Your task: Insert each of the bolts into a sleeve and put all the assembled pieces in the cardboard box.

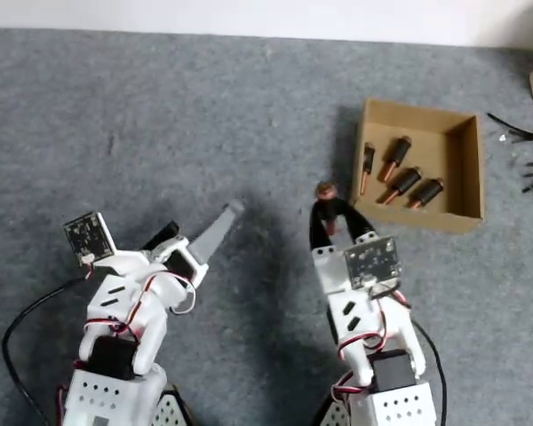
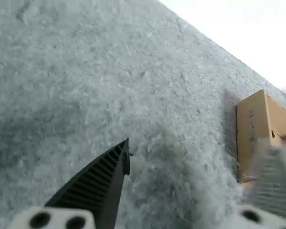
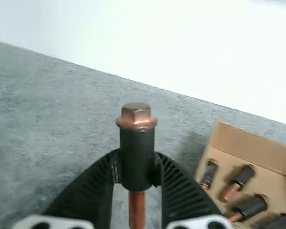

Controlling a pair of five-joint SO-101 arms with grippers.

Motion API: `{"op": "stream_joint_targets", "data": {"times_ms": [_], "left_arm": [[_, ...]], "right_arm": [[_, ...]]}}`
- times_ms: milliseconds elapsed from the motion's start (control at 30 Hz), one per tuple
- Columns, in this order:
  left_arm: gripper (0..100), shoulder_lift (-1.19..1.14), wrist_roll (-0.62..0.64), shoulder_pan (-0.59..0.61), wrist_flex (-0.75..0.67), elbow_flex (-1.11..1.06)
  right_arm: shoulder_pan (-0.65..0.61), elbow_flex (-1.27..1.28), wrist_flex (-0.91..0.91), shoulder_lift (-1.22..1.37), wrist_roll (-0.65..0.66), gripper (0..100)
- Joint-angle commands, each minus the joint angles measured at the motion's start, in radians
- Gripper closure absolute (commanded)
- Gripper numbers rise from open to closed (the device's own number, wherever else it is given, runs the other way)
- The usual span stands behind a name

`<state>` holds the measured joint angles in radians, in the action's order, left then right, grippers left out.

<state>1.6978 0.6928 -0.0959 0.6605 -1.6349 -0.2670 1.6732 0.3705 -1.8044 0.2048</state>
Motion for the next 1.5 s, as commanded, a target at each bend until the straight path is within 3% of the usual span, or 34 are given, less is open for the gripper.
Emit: {"op": "stream_joint_targets", "data": {"times_ms": [0,33,167,333,500,700,1033,1333,1467], "left_arm": [[94,0.01,-0.086,0.01,-0.057,0.002],[99,0.01,-0.115,0.01,-0.072,-0.007],[96,0.007,-0.19,0.01,-0.184,-0.07],[96,0.001,-0.19,0.01,-0.192,-0.068],[96,0.001,-0.19,0.01,-0.192,-0.068],[96,0.001,-0.19,0.01,-0.192,-0.068],[96,0.001,-0.192,0.01,-0.193,-0.068],[96,0.001,-0.192,0.012,-0.196,-0.068],[96,0.001,-0.192,0.012,-0.196,-0.068]], "right_arm": [[0.024,0.044,-0.038,-0.004,0.006,99.1],[0.028,0.035,-0.038,-0.004,0.006,99.0],[0.087,-0.027,-0.038,-0.002,0.008,99.0],[0.171,-0.159,-0.038,0.062,0.009,98.9],[0.219,-0.378,-0.05,0.384,0.002,99.2],[0.257,-0.667,-0.194,0.901,0.0,99.2],[0.354,-1.056,-0.202,1.666,-0.002,99.3],[0.358,-1.139,-0.2,1.925,0.0,98.1],[0.338,-1.135,-0.2,1.926,0.0,87.8]]}}
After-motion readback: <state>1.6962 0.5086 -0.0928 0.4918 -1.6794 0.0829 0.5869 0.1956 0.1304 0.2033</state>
